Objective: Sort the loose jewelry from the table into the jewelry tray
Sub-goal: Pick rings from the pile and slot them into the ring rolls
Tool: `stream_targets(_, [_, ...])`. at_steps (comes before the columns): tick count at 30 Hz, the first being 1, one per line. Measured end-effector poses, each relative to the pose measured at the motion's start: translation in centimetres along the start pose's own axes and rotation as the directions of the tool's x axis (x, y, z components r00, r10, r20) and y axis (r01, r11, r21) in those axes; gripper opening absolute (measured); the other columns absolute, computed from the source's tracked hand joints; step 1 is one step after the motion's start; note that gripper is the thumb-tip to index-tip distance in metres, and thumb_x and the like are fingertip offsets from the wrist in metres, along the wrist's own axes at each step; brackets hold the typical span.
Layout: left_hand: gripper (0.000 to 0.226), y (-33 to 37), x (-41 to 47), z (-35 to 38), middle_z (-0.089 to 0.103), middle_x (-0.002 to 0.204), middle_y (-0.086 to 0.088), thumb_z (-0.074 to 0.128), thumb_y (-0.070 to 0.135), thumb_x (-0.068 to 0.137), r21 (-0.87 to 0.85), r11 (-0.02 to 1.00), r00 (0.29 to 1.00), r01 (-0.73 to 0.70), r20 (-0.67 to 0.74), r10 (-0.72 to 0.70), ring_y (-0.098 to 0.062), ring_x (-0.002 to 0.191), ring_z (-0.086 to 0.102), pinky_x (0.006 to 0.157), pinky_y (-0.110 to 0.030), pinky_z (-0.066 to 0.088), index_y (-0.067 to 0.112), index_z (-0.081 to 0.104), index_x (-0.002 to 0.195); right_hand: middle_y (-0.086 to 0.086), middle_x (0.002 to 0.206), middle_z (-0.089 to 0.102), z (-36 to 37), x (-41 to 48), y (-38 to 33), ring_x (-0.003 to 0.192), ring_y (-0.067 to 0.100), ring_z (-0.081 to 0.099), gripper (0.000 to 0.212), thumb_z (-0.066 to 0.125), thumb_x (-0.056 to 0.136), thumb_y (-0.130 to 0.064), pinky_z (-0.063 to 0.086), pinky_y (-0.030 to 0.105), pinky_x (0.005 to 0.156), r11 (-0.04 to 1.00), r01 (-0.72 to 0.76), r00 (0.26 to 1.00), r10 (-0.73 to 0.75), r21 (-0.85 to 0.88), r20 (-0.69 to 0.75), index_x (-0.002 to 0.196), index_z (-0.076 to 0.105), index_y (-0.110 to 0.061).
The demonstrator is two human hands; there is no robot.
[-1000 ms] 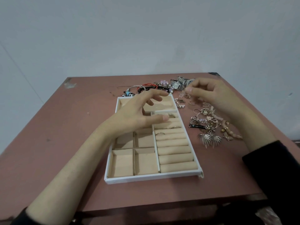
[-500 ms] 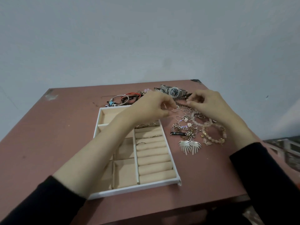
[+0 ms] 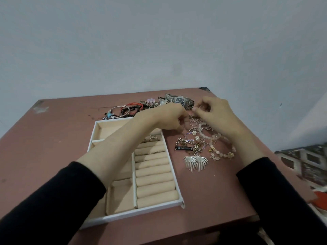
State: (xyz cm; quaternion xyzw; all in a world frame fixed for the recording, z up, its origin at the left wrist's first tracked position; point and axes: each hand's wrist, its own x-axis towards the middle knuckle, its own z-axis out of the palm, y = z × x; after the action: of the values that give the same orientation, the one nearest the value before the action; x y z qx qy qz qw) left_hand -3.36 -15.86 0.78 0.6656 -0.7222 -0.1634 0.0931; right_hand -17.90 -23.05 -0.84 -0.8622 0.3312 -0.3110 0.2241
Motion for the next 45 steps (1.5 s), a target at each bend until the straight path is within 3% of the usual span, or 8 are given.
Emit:
stream_targets(10, [0.024, 0.4, -0.2, 0.4, 0.058, 0.071, 0.009, 0.076, 0.013, 0.073, -0.104, 0.993, 0.996, 0.058, -0.055, -0.064, -0.005, 0.067, 0.054, 0.068, -0.022, 0.043, 0.015, 0.066, 0.095, 0.000, 0.067, 0.058, 0.5, -0.2, -0.2, 0.062, 0.012, 0.049, 0.005, 0.063, 0.084, -0.018, 0.035, 0.014, 0.054, 1.000, 0.008, 1.000, -0.007, -0.020, 0.020, 0.082, 0.067, -0.016])
stream_targets(13, [0.016, 0.2, -1.3, 0.5, 0.060, 0.060, 0.012, 0.072, 0.003, 0.074, -0.183, 0.983, 0.984, 0.023, -0.170, -0.055, 0.006, 0.050, 0.051, 0.051, -0.008, 0.037, 0.015, 0.070, 0.085, -0.006, 0.062, 0.056, 0.7, -0.2, -0.3, 0.057, 0.004, 0.048, 0.002, 0.065, 0.083, -0.018, 0.036, 0.009, 0.052, 0.998, 0.027, 0.999, -0.025, -0.050, 0.033, 0.081, 0.064, -0.018])
stream_targets(17, [0.009, -0.8, -3.7, 0.1, 0.059, 0.061, 0.009, 0.078, 0.017, 0.071, -0.205, 0.979, 0.920, 0.002, -0.384, -0.082, 0.000, 0.054, 0.048, 0.054, -0.010, 0.035, 0.018, 0.072, 0.078, -0.003, 0.066, 0.062, 1.4, 0.0, -0.2, 0.069, 0.011, 0.057, 0.006, 0.064, 0.081, -0.015, 0.036, 0.009, 0.060, 0.984, 0.094, 0.993, -0.081, -0.152, 0.090, 0.078, 0.065, -0.021])
stream_targets(21, [0.006, -1.6, -6.0, -0.3, 0.051, 0.049, 0.015, 0.076, 0.018, 0.073, -0.224, 0.974, 0.858, 0.015, -0.497, -0.127, 0.005, 0.048, 0.045, 0.050, -0.007, 0.032, 0.020, 0.073, 0.078, -0.008, 0.076, 0.046, 2.2, 0.1, -0.2, 0.089, 0.015, 0.041, 0.014, 0.067, 0.080, -0.039, 0.039, 0.033, 0.076, 0.947, 0.150, 0.984, -0.116, -0.282, 0.134, 0.091, 0.070, -0.030])
stream_targets(37, [0.007, -2.4, -7.5, 0.4, 0.058, 0.061, 0.010, 0.077, 0.022, 0.073, -0.367, 0.930, 0.828, 0.028, -0.512, -0.227, -0.001, 0.054, 0.045, 0.051, -0.007, 0.033, 0.025, 0.071, 0.074, 0.004, 0.099, 0.055, 3.4, 0.1, -0.4, 0.103, 0.023, 0.043, 0.016, 0.050, 0.092, -0.023, 0.039, 0.038, 0.087, 0.811, 0.329, 0.940, -0.234, -0.484, 0.247, 0.095, 0.061, -0.012])
stream_targets(39, [0.006, -2.5, -7.6, 0.4, 0.058, 0.060, 0.011, 0.077, 0.022, 0.073, -0.373, 0.927, 0.826, 0.029, -0.513, -0.232, -0.002, 0.055, 0.045, 0.050, -0.007, 0.033, 0.023, 0.071, 0.074, 0.000, 0.095, 0.052, 3.3, 0.0, -0.6, 0.097, 0.019, 0.042, 0.012, 0.048, 0.094, -0.020, 0.038, 0.034, 0.085, 0.852, 0.321, 0.944, -0.252, -0.414, 0.214, 0.092, 0.058, -0.013])
stream_targets(42, [0.006, -2.5, -7.8, 0.3, 0.059, 0.061, 0.010, 0.077, 0.023, 0.073, -0.377, 0.926, 0.824, 0.026, -0.516, -0.233, -0.001, 0.055, 0.046, 0.052, -0.007, 0.034, 0.023, 0.072, 0.075, -0.010, 0.081, 0.048, 2.9, -0.3, -1.8, 0.076, 0.001, 0.041, 0.011, 0.044, 0.096, -0.015, 0.033, 0.017, 0.070, 0.985, 0.157, 0.978, -0.146, -0.065, 0.147, 0.088, 0.052, -0.016])
stream_targets(45, [0.009, -2.6, -7.9, 0.3, 0.058, 0.058, 0.012, 0.078, 0.023, 0.072, -0.399, 0.917, 0.818, 0.006, -0.526, -0.235, 0.001, 0.051, 0.048, 0.051, -0.007, 0.034, 0.028, 0.071, 0.071, -0.007, 0.078, 0.057, 3.0, -0.4, -2.7, 0.066, 0.003, 0.050, 0.014, 0.042, 0.098, -0.018, 0.042, 0.014, 0.066, 0.947, -0.051, 0.986, -0.002, 0.318, 0.164, 0.087, 0.050, -0.020])
